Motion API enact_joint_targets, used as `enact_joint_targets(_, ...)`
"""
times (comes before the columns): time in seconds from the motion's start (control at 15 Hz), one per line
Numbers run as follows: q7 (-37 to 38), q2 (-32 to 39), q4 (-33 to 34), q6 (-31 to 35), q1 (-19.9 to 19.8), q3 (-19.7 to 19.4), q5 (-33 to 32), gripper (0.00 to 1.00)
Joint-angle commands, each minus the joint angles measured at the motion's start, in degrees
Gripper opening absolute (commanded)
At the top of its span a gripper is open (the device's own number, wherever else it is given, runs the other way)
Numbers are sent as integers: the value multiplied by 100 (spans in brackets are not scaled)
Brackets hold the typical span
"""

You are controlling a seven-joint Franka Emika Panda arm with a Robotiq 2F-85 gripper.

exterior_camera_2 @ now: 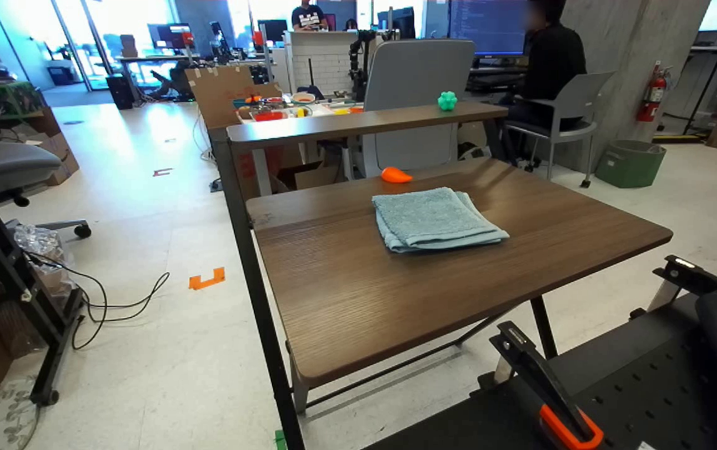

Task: Wipe the table with the cloth

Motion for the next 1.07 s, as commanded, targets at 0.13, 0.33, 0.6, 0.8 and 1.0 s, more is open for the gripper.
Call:
enact_joint_targets(0.13,127,1353,918,363,-41,379,-184,100)
enact_joint_targets(0.33,243,2284,1648,438,-209,160,-136,100)
enact_joint_targets(0.6,496,3371,2704,219,-372,-172,-150,100)
enact_joint_targets(0.8,295,3301,2530,337,-265,-331,-44,100)
enact_joint_targets(1.0,290,3588,2761,322,-253,-377,-36,100)
